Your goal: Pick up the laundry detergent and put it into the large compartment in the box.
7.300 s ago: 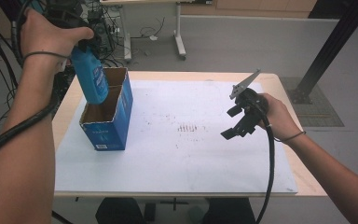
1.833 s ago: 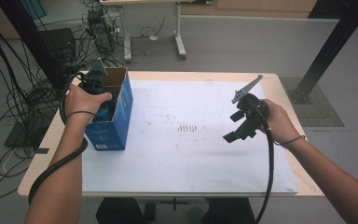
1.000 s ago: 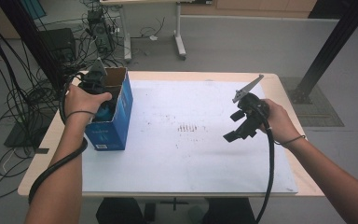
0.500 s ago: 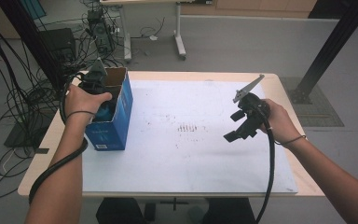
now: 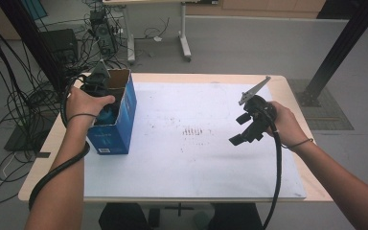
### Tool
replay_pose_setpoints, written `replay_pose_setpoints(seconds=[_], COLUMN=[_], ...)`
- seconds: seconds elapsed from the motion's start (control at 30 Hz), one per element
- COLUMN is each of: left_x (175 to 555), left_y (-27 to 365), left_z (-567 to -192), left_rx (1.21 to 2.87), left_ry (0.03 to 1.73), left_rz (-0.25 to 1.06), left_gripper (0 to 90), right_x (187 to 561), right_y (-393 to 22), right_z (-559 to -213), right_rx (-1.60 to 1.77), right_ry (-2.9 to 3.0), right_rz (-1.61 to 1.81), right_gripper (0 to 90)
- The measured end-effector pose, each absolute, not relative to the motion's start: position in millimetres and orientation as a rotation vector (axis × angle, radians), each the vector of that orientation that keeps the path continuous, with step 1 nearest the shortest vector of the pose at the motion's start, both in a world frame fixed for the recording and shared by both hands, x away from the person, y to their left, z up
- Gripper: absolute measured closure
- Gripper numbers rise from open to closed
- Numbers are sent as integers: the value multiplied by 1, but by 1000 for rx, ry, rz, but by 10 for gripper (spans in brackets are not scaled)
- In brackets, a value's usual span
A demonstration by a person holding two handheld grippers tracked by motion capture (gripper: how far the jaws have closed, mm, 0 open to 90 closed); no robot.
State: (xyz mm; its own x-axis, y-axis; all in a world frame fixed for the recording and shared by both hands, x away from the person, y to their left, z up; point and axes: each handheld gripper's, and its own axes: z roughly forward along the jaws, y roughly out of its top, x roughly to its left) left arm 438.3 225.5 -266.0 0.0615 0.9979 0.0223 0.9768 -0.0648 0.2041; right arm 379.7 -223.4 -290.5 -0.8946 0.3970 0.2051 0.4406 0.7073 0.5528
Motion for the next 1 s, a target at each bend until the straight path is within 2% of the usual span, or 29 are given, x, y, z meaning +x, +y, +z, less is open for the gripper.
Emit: replay_pose_setpoints(seconds=[0.17,0.47,1.0], left_x=[439,438,428], left_y=[224,222,214], left_z=[-264,-259,-225], left_rx=[2191,2195,2182], left_ry=[2056,2066,2044], left_rz=[243,277,374], left_gripper=[335,328,269], right_x=[380,380,380], right_y=[-223,-224,-222], right_z=[-291,-290,-289], right_rx=[-699,-700,-699], right_ry=[-2834,-2834,-2839], right_rz=[-948,-950,-957], right_gripper=[29,29,29])
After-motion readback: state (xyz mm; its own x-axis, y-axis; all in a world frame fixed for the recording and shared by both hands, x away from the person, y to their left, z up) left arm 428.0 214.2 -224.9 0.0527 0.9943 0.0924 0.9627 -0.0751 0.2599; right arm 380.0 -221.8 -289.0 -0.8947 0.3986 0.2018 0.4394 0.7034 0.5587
